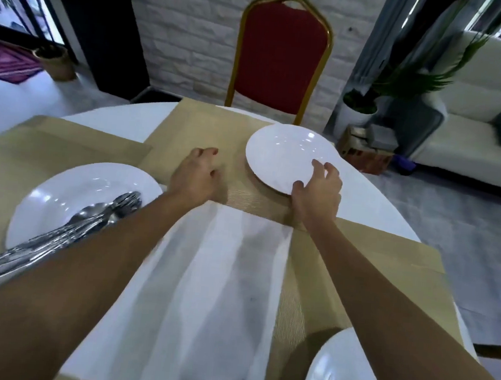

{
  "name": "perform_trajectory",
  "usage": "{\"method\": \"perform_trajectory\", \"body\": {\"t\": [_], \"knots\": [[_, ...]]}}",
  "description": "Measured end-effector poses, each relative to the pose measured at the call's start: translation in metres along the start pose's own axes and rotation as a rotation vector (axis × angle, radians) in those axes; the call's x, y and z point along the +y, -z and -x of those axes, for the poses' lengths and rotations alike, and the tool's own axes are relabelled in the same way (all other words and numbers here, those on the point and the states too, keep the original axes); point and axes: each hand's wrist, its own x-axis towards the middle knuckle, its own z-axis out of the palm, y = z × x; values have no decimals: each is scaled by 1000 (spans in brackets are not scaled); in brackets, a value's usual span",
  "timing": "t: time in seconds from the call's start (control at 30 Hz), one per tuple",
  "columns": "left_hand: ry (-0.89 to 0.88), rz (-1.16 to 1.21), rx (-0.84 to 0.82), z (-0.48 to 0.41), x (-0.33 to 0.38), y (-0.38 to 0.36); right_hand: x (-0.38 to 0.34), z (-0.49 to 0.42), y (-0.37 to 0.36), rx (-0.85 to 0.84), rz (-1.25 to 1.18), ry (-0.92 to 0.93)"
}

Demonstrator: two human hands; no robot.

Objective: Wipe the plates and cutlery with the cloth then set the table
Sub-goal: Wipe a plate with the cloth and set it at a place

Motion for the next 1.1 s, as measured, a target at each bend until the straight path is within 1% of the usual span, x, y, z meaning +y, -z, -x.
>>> {"method": "perform_trajectory", "body": {"t": [0.1, 0.17, 0.23, 0.3, 0.4, 0.47, 0.53, 0.6, 0.73, 0.9, 1.1], "knots": [[76, -169, 35, 23, -54, 49, -27, 35, -22, -143, -104, 44], [193, -285, 27, 50, -97, 84, -53, 70, -38, -251, -224, 36], [342, -336, -42, 74, -139, 109, -76, 104, -53, -421, -342, -35], [471, -276, -103, 94, -174, 127, -98, 135, -68, -568, -461, -119], [526, -108, -157, 108, -204, 135, -125, 169, -89, -665, -731, -264], [503, 29, -157, 112, -210, 138, -136, 185, -102, -645, -795, -262], [460, 148, -155, 115, -213, 139, -133, 192, -115, -555, -774, -228], [409, 207, -166, 119, -222, 141, -128, 197, -125, -468, -753, -206], [313, 225, -173, 129, -231, 149, -139, 210, -121, -410, -758, -259], [330, 221, -195, 134, -257, 163, -165, 234, -125, -407, -849, -295], [352, 183, -217, 137, -295, 193, -204, 258, -145, -406, -913, -387]]}}
